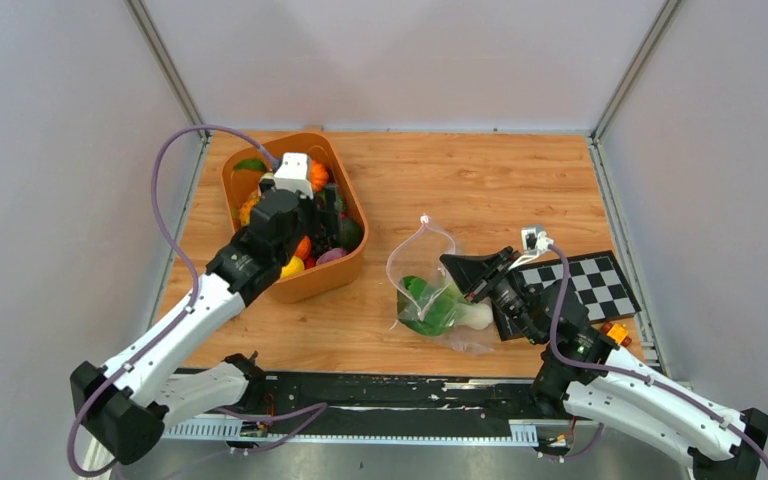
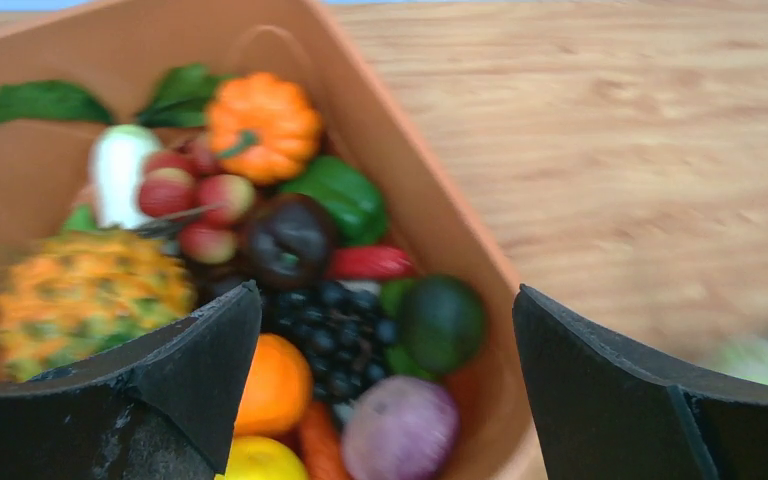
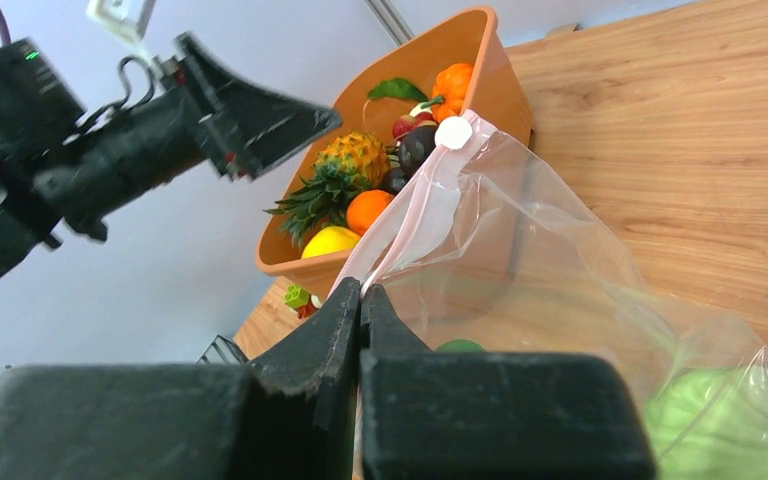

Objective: Place the food in the zip-top bag and seal the zipper

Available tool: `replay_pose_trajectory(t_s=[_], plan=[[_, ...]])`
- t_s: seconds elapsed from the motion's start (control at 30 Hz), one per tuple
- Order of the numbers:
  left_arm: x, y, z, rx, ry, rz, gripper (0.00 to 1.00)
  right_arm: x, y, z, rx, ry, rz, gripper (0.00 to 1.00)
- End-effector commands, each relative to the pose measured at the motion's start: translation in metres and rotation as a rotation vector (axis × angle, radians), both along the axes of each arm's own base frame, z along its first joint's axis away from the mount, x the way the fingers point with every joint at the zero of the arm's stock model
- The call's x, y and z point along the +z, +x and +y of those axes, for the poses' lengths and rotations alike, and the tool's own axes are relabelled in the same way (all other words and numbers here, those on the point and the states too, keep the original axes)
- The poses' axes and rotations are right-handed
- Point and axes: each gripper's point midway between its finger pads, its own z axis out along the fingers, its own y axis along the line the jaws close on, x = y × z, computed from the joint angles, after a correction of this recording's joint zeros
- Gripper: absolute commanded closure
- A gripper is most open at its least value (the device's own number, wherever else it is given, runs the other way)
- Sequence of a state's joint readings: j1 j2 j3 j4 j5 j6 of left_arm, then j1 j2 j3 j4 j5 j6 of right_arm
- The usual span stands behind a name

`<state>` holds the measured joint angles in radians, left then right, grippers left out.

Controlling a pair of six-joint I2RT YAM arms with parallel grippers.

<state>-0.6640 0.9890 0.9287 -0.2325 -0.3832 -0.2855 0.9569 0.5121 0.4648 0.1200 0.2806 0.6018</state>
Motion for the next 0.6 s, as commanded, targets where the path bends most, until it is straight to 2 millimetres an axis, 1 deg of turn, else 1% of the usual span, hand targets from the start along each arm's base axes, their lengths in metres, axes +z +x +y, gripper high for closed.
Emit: replay_pose_trajectory(t_s=[0.0, 0.1, 0.13, 0.27, 0.3, 0.4, 0.5, 0.57], plan=[[0.010, 0.049, 0.042, 0.139, 0.003, -0.013, 0.00, 0.029, -0.003, 0.002, 0.023, 0.030, -0.060, 1.00], [0.000, 0.082, 0.055, 0.166, -0.023, 0.034, 0.00, 0.029, -0.003, 0.002, 0.025, 0.034, -0.063, 1.00], [-0.010, 0.095, 0.060, 0.201, 0.001, 0.042, 0.00, 0.030, -0.004, 0.002, 0.026, 0.036, -0.064, 1.00], [-0.034, 0.134, 0.058, 0.212, 0.026, 0.096, 0.00, 0.032, -0.004, 0.002, 0.030, 0.036, -0.073, 1.00], [-0.035, 0.143, 0.059, 0.220, 0.029, 0.098, 0.00, 0.032, -0.004, 0.002, 0.030, 0.035, -0.074, 1.00], [-0.051, 0.166, 0.057, 0.203, 0.009, 0.136, 0.00, 0.030, -0.004, 0.003, 0.034, 0.031, -0.072, 1.00], [-0.065, 0.186, 0.060, 0.219, -0.008, 0.134, 0.00, 0.030, -0.005, 0.002, 0.032, 0.034, -0.072, 1.00], [-0.071, 0.194, 0.062, 0.227, 0.013, 0.151, 0.00, 0.032, -0.006, 0.001, 0.035, 0.036, -0.078, 1.00]])
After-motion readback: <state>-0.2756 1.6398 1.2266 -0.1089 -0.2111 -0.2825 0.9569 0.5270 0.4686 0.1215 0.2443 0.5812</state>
